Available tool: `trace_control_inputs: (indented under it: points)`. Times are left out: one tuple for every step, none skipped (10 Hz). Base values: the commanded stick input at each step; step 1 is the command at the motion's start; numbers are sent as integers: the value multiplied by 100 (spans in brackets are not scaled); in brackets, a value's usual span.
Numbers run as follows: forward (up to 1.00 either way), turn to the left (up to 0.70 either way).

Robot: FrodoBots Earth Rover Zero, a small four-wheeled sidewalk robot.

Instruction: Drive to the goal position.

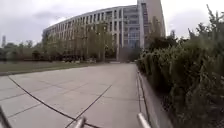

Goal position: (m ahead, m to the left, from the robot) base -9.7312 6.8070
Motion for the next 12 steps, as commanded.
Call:
trace_control_inputs:
  points:
    - [70,0]
    - [70,0]
    - [70,0]
    - [70,0]
    - [70,0]
    - [70,0]
    - [70,0]
    - [70,0]
    - [70,0]
    - [49,0]
    - [10,0]
    - [0,0]
